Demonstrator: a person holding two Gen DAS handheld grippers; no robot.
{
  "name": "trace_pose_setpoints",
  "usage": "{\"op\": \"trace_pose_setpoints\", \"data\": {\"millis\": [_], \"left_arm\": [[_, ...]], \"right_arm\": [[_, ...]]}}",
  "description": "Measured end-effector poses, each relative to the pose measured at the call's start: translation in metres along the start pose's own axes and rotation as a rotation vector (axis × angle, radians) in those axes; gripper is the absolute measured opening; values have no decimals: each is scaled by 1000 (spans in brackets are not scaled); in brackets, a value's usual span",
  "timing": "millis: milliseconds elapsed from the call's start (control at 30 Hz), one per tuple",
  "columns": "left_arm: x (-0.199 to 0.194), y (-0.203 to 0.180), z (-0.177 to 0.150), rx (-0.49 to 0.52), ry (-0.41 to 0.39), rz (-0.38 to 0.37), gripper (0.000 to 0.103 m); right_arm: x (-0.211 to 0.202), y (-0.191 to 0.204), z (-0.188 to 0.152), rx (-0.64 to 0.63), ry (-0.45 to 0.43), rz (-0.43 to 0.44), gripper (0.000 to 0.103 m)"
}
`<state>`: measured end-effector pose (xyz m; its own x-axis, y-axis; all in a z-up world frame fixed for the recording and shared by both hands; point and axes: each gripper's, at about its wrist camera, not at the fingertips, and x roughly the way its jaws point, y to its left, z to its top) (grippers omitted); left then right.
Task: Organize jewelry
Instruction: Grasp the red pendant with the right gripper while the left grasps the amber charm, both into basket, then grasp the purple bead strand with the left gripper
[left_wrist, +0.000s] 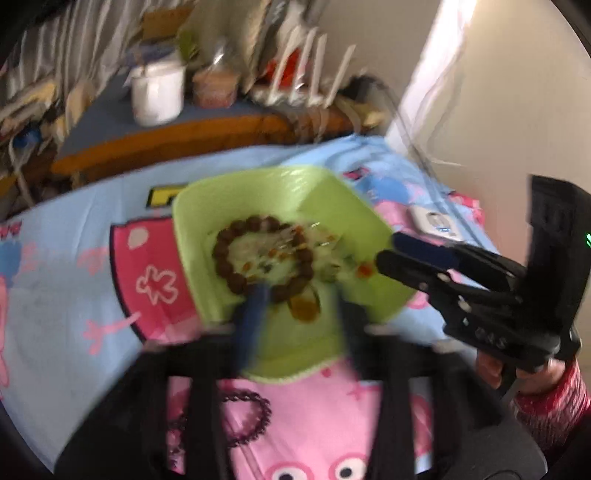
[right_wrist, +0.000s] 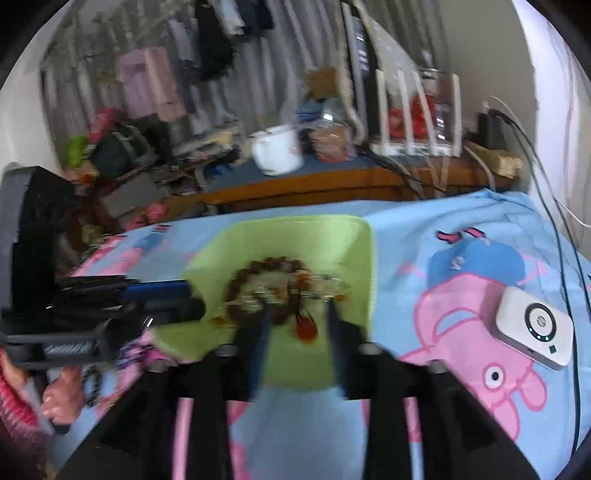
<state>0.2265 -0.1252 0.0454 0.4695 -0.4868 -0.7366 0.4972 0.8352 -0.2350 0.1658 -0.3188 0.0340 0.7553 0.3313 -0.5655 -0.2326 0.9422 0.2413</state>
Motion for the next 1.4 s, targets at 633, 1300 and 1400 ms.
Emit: {"op": "trace_pose_setpoints", "data": {"millis": [633, 1300, 1400], "left_arm": [[-134, 113, -104, -281, -132, 180, 60], [-143, 67, -183, -87, -28, 48, 31], [-164, 80, -168, -94, -114, 102, 62]], "right_arm": [[-24, 58, -44, 46, 55, 221, 8], [68, 203, -28, -259, 300, 318, 2], [60, 187, -29, -244, 281, 330, 2]]}}
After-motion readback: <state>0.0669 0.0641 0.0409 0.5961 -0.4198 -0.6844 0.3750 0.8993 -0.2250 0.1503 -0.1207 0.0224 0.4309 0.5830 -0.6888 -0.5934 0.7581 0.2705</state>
